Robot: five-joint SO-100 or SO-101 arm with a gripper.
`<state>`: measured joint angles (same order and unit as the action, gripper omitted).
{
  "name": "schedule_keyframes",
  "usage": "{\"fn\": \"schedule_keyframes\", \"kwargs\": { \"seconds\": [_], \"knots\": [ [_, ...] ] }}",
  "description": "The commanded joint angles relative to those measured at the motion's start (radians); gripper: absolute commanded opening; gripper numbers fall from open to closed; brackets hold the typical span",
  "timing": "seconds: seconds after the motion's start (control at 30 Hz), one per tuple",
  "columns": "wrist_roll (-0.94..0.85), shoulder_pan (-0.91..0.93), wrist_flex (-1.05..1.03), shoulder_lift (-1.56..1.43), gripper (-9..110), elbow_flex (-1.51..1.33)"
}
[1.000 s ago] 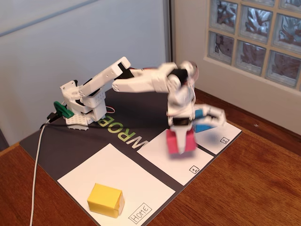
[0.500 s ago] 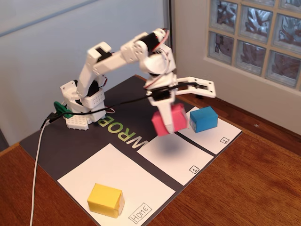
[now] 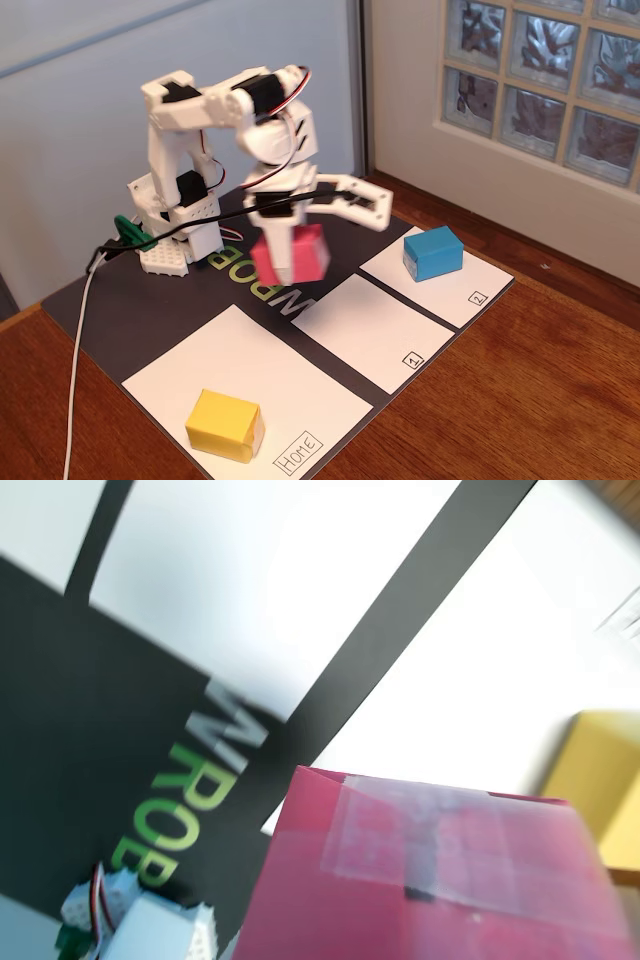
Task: Move box red to home
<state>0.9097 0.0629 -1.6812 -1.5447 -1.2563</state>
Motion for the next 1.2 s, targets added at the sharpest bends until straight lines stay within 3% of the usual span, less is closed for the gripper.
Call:
{"fn": "schedule_keyframes", "kwargs": {
  "seconds": [0.0,0.33,0.83,1.17],
  "knots": [
    [-0.020,0.025,0.064,-0.107,5,-0.124],
    [-0.192,0.169,0.156,-0.058,5,-0.160],
    [-0.029,0.319,0.267,-0.002,4,-0.282],
    [-0.063,0.318,0.350,0.103,4,-0.333]
  ]
}}
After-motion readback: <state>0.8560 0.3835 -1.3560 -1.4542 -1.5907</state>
